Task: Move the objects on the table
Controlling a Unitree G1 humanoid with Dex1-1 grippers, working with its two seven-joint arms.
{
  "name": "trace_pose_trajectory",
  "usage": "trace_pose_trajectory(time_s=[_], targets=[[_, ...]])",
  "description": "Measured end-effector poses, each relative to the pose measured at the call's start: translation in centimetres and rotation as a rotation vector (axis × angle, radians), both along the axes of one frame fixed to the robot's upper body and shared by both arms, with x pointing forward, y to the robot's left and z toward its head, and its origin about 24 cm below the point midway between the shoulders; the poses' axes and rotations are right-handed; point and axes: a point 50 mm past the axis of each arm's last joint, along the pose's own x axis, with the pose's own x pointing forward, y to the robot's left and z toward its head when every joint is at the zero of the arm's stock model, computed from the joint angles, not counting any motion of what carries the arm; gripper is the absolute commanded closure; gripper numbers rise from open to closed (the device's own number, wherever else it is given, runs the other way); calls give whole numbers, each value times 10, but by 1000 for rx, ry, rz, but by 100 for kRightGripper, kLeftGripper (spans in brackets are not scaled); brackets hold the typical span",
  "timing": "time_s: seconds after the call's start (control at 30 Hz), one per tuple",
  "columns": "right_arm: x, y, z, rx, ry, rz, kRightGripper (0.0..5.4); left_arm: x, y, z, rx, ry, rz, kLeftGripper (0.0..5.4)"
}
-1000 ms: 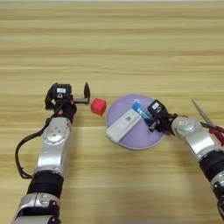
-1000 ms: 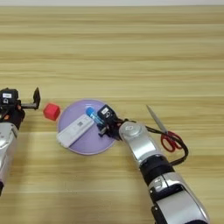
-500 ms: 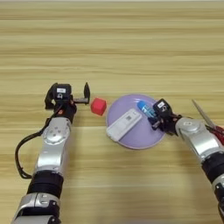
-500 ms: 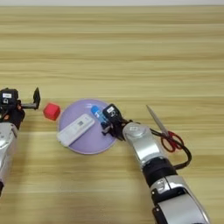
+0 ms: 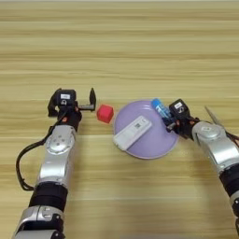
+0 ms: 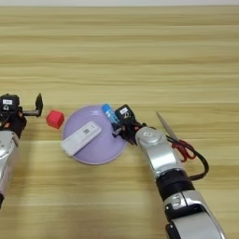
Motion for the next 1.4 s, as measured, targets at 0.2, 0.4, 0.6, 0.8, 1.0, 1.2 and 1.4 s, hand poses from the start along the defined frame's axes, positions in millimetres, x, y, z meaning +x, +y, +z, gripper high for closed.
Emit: trace_pose_trajectory(time_s=[0.2,0.4,0.6,0.8,1.0,1.2,1.4], targets=[[3,-14,9,-4,-33,-55,400,0,0,0,0,-1,0,0],[4,-27,15,-16,-53,-100,400,0,-2,0,-6,-1,3,0],[-7,-42,6,-33,-19,-141,400,0,-5,0,-3,0,-3,0],[-9,-47,3,-49,-2,-156,400,0,-5,0,-2,0,-2,0],[-9,-48,3,-59,-2,-164,400,0,-5,0,-2,0,-2,0],[-11,-47,-2,-78,26,-158,400,0,-5,0,-2,0,-2,0],[-13,-49,-7,-91,50,-159,400,0,-5,0,-2,0,-1,0]])
